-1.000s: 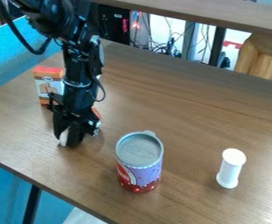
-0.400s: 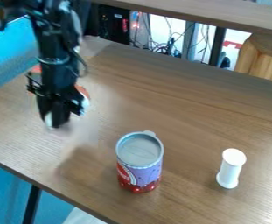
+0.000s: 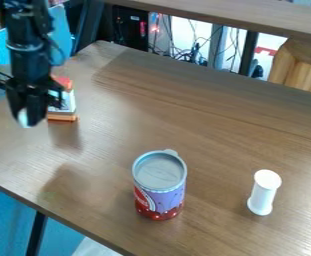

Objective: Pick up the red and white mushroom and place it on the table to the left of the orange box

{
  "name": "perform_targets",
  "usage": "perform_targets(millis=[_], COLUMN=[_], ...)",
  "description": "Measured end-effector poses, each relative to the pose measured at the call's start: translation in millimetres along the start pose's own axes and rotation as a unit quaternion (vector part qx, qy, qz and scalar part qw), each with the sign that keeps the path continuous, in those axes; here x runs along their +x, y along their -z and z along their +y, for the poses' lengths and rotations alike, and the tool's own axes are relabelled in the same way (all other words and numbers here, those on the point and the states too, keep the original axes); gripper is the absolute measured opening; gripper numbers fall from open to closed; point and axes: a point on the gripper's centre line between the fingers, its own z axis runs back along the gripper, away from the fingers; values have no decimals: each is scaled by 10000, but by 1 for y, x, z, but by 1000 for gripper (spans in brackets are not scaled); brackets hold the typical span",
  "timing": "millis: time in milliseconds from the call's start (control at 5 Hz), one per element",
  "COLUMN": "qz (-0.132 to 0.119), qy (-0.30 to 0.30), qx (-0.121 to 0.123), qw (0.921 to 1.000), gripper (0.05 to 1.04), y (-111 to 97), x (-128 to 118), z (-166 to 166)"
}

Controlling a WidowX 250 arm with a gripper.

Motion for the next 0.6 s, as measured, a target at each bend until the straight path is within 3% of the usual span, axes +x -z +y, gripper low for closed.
perform_targets(millis=[200,400,600], qz=[317,463,659], qy=[-513,-870,-1178], qx=[-183,-407,-450], qw=[9980,9943,9898], gripper=[304,304,304], y=[10,19,31], x=[7,10,9], z=[24,45,59])
